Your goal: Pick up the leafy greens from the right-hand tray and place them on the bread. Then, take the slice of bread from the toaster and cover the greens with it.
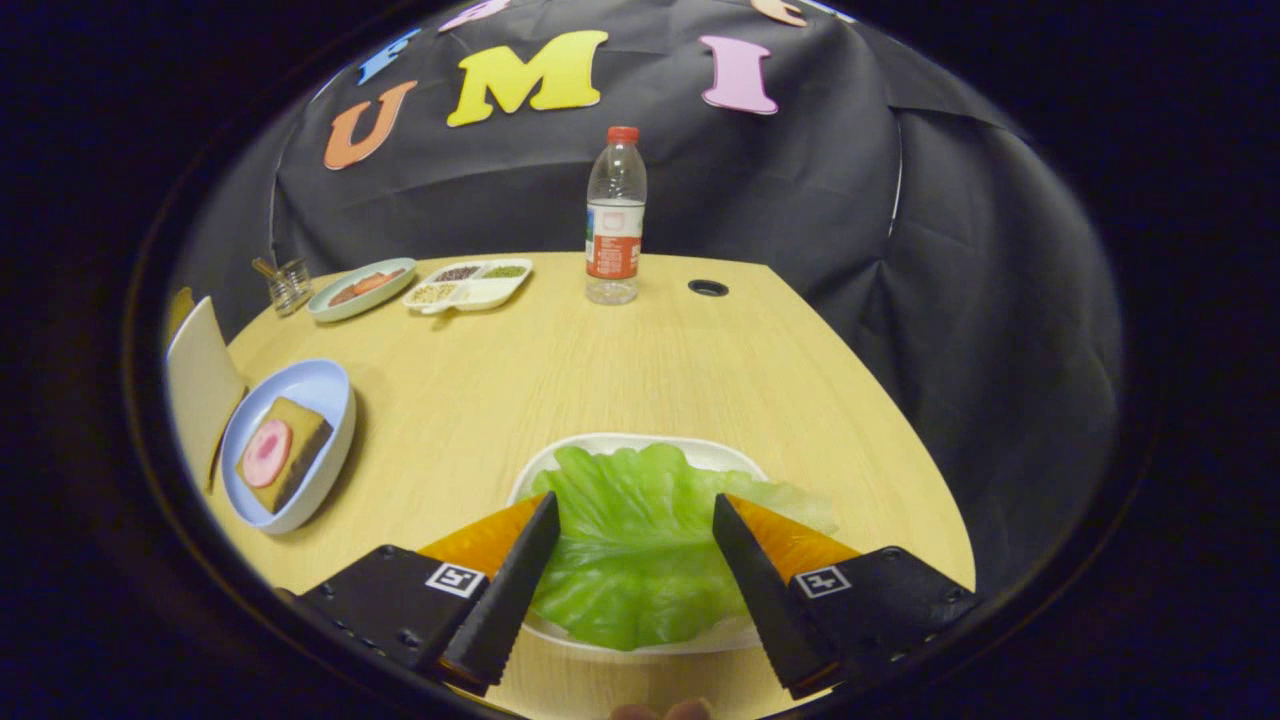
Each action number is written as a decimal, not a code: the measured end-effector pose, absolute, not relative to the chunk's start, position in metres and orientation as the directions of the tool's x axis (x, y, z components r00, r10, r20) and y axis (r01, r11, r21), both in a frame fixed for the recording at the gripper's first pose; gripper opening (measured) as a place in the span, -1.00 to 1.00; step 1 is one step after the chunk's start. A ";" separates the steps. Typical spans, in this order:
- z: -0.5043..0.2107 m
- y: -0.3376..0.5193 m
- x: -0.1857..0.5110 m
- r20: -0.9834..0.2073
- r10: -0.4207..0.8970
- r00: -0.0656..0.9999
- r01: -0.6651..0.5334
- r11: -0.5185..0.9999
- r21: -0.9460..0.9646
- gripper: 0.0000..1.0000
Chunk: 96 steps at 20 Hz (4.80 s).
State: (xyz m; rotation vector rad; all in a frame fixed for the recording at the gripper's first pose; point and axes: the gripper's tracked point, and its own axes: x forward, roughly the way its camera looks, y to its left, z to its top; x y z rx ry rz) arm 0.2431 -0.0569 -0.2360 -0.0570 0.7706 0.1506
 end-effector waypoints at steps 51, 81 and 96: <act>-0.160 0.193 0.199 -0.586 0.261 0.767 -0.219 0.965 0.143 -0.99; -0.050 0.275 0.114 -0.240 0.282 0.929 -0.253 0.957 0.143 0.89; -0.021 0.418 0.085 -0.228 0.335 0.914 -0.308 0.940 0.143 0.92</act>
